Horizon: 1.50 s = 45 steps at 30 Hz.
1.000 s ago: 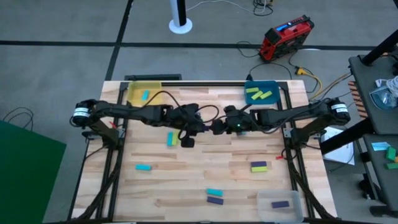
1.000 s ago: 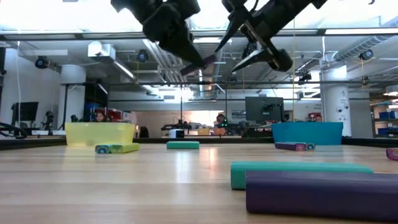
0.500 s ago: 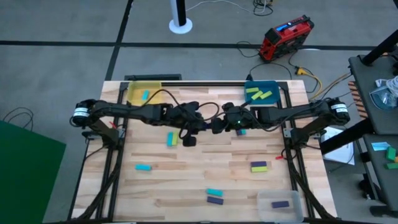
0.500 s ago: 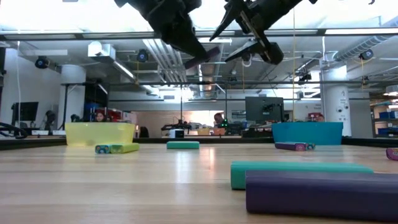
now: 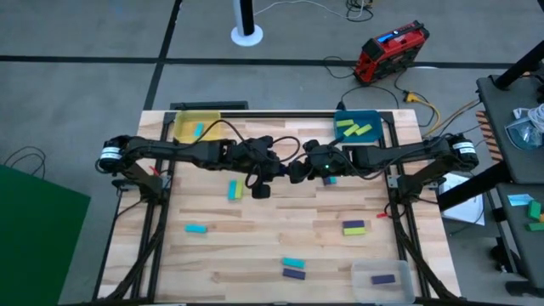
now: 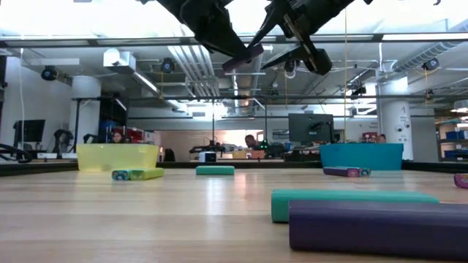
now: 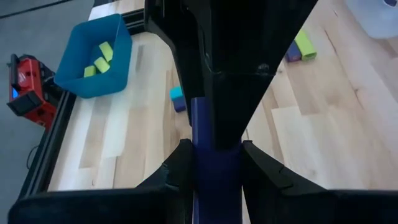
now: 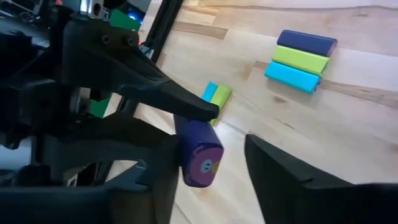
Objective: Sort blocks
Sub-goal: Put the blue block into the transparent bin
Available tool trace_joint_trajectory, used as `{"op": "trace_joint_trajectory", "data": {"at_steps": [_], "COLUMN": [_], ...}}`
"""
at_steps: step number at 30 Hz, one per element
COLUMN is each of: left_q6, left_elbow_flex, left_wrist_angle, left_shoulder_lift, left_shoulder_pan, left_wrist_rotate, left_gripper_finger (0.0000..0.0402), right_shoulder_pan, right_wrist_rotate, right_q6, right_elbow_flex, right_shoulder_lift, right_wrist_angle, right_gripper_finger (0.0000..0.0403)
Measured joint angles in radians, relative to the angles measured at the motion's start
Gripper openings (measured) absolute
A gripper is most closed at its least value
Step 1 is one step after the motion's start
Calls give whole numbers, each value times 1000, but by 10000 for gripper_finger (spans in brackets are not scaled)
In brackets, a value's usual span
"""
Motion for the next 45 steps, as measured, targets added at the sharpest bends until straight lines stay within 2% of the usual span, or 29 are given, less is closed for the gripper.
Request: {"op": "trace_joint_trajectory", "data": {"at_steps": [10, 15, 18, 23, 25, 28, 33, 38, 45], "left_q6": [0, -1, -24, -52, -51, -52, -58, -60, -60], "left_elbow_flex": [0, 0, 2, 18, 18, 18, 17, 17, 17], "left_wrist_angle": [1, -2, -13, -113, -138, -167, -197, -189, -172], "left_shoulder_lift": [0, 0, -1, -2, -2, -2, -2, -2, -2], "left_shoulder_pan": [0, 0, 0, 1, 2, 7, 16, 16, 16], "left_wrist_rotate": [-13, -4, 2, 2, 1, 0, -2, -2, -1], "left_gripper_finger": [73, 109, 131, 149, 151, 152, 153, 153, 154], "right_shoulder_pan": [0, -2, -12, 17, 67, 190, 455, 687, 801], "right_wrist_rotate": [-1, -9, -90, -365, -481, -553, -533, -530, -502], "right_q6": [-16, -45, -63, -116, -151, -189, -233, -197, -111], "right_elbow_flex": [2, 2, 27, 155, 201, 260, 267, 224, 202], "right_shoulder_lift": [-1, -1, -10, -31, -34, -47, -60, -43, -11], "right_wrist_angle": [15, 18, -153, -695, -849, -973, -995, -999, -974], "right_gripper_finger": [52, 51, 51, 51, 51, 51, 51, 51, 56]}}
